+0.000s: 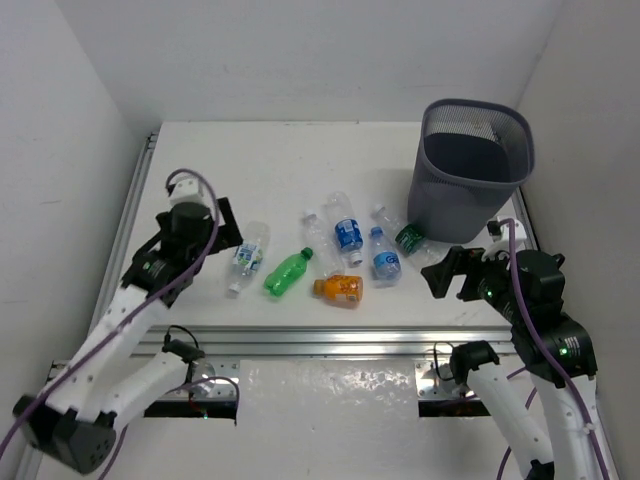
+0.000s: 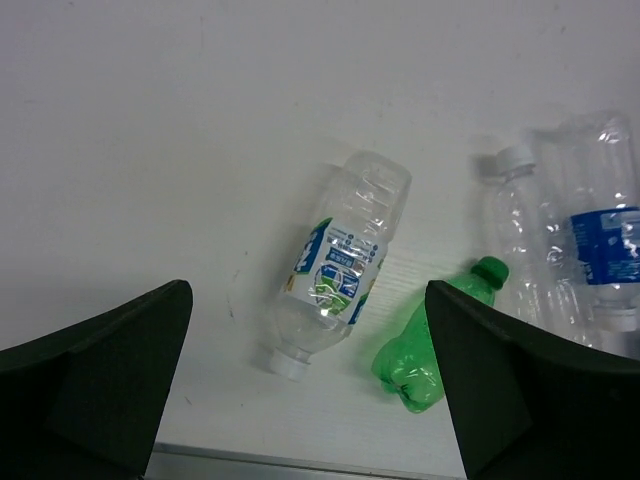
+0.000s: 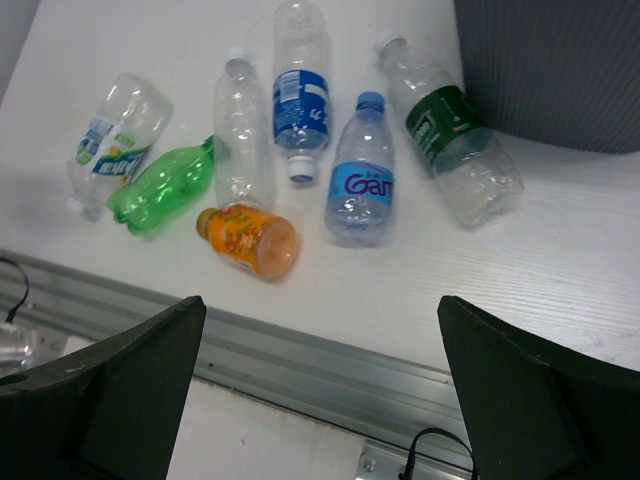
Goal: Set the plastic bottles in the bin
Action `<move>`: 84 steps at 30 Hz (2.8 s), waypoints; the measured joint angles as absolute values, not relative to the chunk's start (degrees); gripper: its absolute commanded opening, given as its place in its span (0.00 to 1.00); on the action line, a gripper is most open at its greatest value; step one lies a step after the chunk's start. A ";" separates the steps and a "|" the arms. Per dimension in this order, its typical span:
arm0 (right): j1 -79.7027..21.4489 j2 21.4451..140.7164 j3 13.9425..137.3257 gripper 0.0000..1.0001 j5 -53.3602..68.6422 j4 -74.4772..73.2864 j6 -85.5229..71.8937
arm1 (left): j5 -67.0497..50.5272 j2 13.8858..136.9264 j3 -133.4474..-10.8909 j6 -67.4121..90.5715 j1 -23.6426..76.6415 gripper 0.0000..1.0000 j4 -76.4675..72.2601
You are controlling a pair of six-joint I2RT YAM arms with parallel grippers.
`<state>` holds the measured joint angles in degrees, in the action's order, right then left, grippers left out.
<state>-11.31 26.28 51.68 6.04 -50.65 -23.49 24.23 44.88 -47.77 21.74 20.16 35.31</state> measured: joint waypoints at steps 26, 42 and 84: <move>-11.31 24.77 48.10 0.99 28.88 -42.39 -23.83 | 12.56 94.00 -58.48 27.40 18.28 0.03 36.97; -20.40 54.94 44.34 0.99 51.96 11.51 -46.72 | -49.23 48.66 -43.88 35.79 24.62 0.01 -6.52; -8.97 84.34 96.38 0.99 -29.82 -21.61 -9.69 | 7.22 80.51 -62.24 20.93 31.44 0.99 35.90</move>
